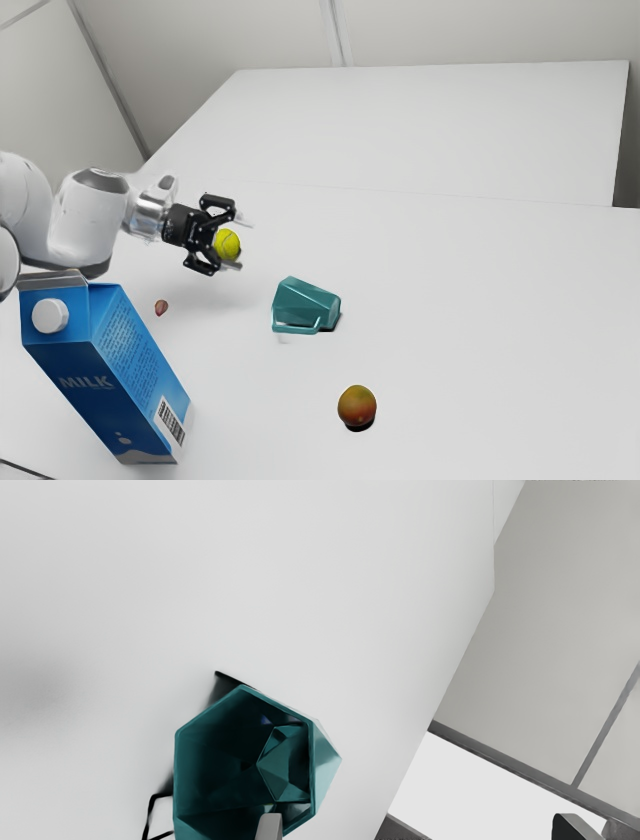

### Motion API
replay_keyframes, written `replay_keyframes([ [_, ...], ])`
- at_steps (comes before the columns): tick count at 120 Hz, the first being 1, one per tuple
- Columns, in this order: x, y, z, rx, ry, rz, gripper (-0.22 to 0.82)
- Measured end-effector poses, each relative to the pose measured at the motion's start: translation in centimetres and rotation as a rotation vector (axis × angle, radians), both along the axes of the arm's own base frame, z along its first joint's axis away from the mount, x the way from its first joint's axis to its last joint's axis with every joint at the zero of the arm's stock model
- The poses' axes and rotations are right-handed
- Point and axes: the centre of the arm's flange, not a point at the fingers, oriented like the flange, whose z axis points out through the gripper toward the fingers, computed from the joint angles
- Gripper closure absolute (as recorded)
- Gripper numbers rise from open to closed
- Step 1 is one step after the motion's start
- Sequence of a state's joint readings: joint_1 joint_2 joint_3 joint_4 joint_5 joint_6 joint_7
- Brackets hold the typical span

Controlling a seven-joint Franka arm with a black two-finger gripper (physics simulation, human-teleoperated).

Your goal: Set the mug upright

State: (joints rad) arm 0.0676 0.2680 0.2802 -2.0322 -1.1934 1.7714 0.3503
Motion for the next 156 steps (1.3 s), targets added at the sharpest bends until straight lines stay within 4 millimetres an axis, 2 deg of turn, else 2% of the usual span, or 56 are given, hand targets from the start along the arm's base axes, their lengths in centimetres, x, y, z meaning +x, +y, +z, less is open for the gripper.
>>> replay_keyframes([
  [12,-0.4,-1.6,-2.3,-0.067,-0.075,0.023,0.02],
  [35,-3.0,-3.7,-5.9,-0.114,-0.153,0.017,0.02],
  [71,-3.0,-4.7,-7.0,-0.098,-0.307,-0.02,0.02],
  [88,-2.7,-4.9,-8.1,-0.089,-0.344,-0.029,0.02],
  [134,-2.2,-6.5,-9.5,-0.083,-0.422,-0.049,0.03],
  [144,-2.1,-6.6,-9.5,-0.079,-0.436,-0.05,0.07],
  [156,-1.9,-6.7,-9.3,-0.075,-0.452,-0.054,0.25],
])
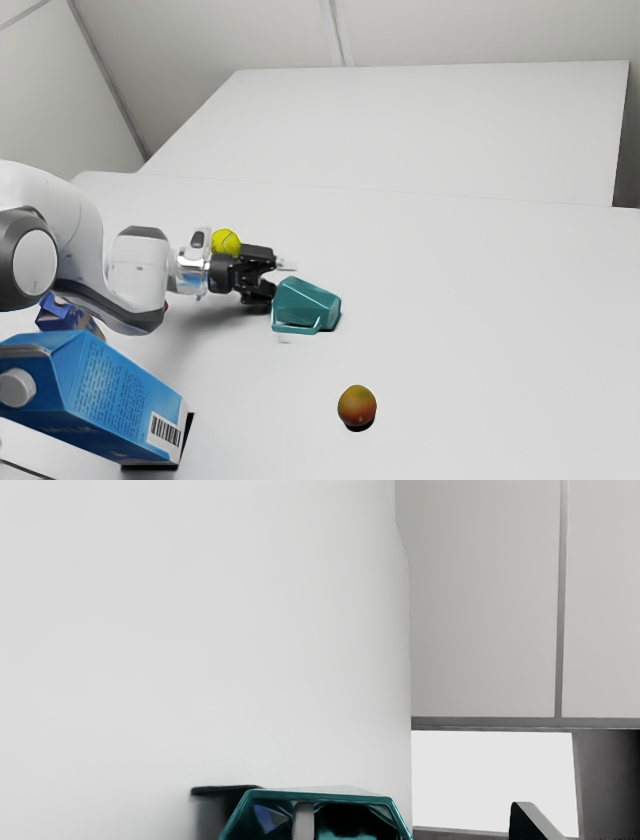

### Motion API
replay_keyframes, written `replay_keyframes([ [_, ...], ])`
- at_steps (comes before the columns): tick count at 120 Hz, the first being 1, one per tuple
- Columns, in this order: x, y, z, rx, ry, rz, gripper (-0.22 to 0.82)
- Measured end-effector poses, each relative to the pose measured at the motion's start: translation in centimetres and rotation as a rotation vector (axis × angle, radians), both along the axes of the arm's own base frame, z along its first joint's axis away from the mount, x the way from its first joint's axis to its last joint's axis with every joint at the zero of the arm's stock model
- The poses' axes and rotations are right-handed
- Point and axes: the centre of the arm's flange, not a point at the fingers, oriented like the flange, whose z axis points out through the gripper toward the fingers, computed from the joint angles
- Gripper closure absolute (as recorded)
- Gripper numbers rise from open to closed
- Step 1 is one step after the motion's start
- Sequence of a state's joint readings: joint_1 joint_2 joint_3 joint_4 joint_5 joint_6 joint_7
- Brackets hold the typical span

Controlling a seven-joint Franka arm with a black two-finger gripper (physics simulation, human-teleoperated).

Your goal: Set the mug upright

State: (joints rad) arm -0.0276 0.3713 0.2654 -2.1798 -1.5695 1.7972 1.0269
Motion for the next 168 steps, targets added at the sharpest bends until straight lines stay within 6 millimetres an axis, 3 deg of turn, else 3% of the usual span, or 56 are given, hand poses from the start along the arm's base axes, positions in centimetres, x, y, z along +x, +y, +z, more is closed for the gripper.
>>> replay_keyframes([
  [13,0.0,-0.2,0.0,0.002,-0.006,-0.004,0.49],
  [27,0.0,-0.3,0.0,0.003,-0.009,-0.006,0.64],
  [51,0.0,-0.4,0.2,0.004,-0.013,-0.009,0.74],
  [68,0.5,-0.4,1.9,0.015,-0.047,-0.02,0.76],
  [95,4.6,0.3,8.6,0.155,-0.151,-0.141,0.78],
  [108,7.9,0.6,13.9,0.325,-0.212,-0.259,0.78],
  [121,10.5,-1.0,19.4,0.552,-0.254,-0.408,0.79],
  [130,11.2,-2.2,21.3,0.694,-0.247,-0.484,0.79],
  [140,11.5,-2.9,21.4,0.834,-0.21,-0.537,0.79],
  [168,13.0,-6.3,18.4,1.076,-0.117,-0.545,0.79],
])
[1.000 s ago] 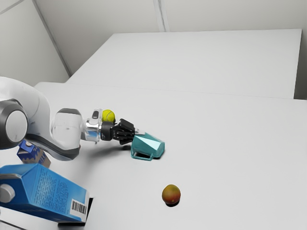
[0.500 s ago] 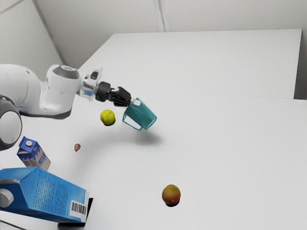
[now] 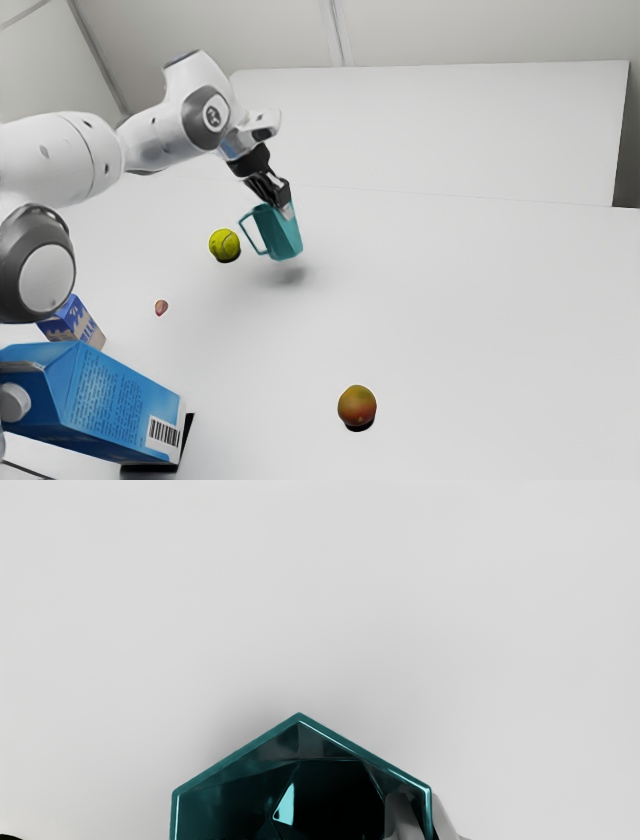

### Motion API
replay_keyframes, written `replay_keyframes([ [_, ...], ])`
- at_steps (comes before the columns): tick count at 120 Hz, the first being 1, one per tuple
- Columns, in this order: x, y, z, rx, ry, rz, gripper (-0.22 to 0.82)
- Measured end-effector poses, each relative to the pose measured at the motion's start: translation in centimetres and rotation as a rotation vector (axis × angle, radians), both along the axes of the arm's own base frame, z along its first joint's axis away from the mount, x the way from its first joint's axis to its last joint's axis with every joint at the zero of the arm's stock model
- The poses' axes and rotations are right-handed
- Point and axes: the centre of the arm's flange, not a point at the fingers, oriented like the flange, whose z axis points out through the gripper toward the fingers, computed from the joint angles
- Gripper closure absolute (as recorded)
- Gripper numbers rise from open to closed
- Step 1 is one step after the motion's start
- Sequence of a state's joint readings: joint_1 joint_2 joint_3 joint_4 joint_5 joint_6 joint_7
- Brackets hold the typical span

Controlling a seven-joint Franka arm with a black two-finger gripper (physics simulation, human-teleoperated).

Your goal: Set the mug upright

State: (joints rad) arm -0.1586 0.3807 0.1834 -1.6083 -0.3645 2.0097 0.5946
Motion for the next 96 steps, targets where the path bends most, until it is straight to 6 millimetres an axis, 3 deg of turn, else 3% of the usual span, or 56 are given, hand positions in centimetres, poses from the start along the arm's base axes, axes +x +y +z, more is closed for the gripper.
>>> replay_keyframes([
  [27,1.7,-1.8,-2.8,0.138,-0.053,0.078,0.79],
  [43,3.2,-2.4,-2.4,0.192,-0.098,0.111,0.79],
  [96,3.8,-2.6,-5.0,0.217,-0.073,0.236,0.79],
])
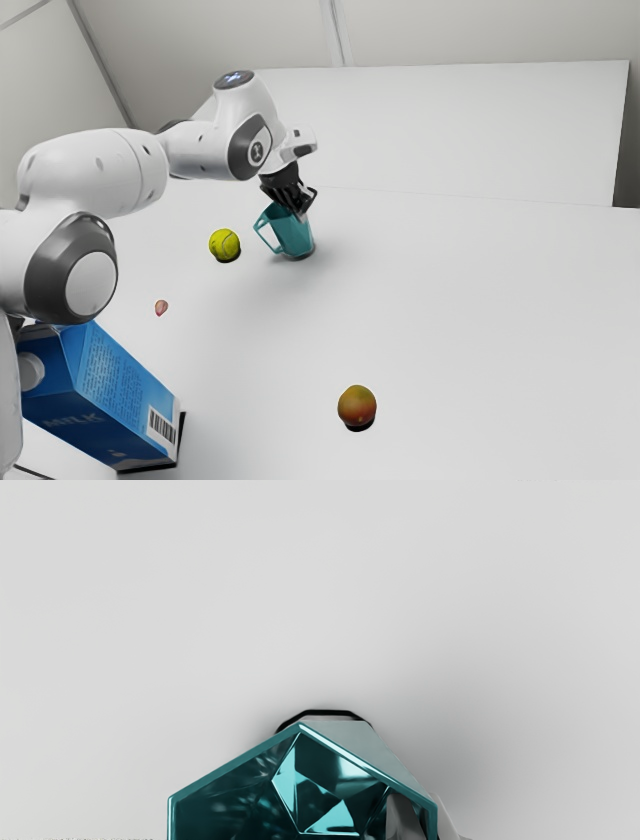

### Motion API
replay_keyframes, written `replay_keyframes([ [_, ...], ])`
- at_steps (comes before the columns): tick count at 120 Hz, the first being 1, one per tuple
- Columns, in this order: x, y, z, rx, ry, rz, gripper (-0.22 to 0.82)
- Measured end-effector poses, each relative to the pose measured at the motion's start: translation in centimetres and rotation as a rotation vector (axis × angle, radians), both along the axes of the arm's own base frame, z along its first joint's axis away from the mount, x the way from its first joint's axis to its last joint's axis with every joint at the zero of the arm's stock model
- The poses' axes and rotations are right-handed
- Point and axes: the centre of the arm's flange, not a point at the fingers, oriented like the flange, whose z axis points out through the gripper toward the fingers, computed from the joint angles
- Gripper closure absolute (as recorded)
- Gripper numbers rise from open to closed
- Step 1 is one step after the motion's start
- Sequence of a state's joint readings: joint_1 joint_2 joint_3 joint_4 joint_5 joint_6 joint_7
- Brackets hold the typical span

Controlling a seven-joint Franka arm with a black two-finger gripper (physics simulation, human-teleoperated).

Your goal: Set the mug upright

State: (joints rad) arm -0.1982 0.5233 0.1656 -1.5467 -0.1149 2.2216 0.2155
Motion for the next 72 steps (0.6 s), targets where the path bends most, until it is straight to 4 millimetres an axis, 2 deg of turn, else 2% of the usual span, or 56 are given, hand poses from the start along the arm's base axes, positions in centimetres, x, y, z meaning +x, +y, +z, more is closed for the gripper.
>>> replay_keyframes([
  [11,0.0,0.0,-0.2,-0.002,0.002,0.019,0.77],
  [31,0.0,-0.1,-0.2,-0.008,0.0,0.044,0.41],
  [46,0.0,-0.1,0.1,-0.011,-0.003,0.058,0.23],
  [56,0.3,-0.2,1.6,-0.014,-0.026,0.063,0.16],
  [72,-0.2,-0.2,5.1,-0.023,-0.054,0.071,0.1],
])
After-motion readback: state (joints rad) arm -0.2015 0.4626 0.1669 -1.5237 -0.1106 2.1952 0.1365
